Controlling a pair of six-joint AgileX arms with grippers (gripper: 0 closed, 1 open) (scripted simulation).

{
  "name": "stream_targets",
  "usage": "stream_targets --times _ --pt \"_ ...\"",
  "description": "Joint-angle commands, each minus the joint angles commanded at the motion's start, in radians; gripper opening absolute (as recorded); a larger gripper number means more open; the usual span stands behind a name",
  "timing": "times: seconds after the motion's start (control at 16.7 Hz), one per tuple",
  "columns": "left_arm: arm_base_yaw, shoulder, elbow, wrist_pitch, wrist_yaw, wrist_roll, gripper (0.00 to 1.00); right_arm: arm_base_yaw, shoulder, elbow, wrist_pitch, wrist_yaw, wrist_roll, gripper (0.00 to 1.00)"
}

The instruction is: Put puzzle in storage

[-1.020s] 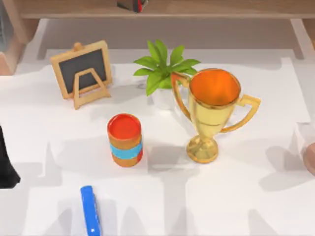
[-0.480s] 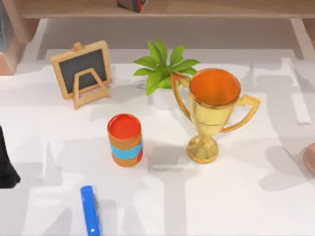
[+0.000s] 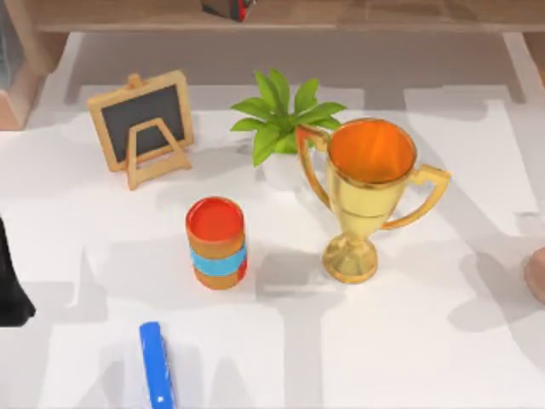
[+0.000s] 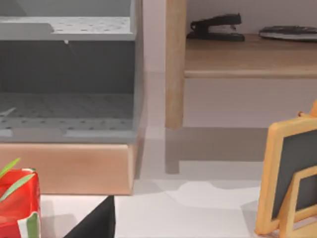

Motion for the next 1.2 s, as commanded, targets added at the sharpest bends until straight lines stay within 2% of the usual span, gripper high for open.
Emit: stream_targets --times 0.18,0.48,0.72,1.2 --pt "0.0 0.0 0.0 0.0 0.0 0.0 1.0 0.032 0.099 0.099 0.012 0.029 0.001 1.0" --pt "0.0 0.0 0.0 0.0 0.0 0.0 1.0 0.038 0.116 0.118 0.015 0.035 0.002 1.0" --pt "0.0 0.0 0.0 0.0 0.0 0.0 1.0 0.027 0.127 0.145 -0.001 0.024 0.002 1.0" --pt "0.0 0.0 0.0 0.0 0.0 0.0 1.0 -0.02 0.287 0.385 -0.072 -0.021 -0.002 1.0"
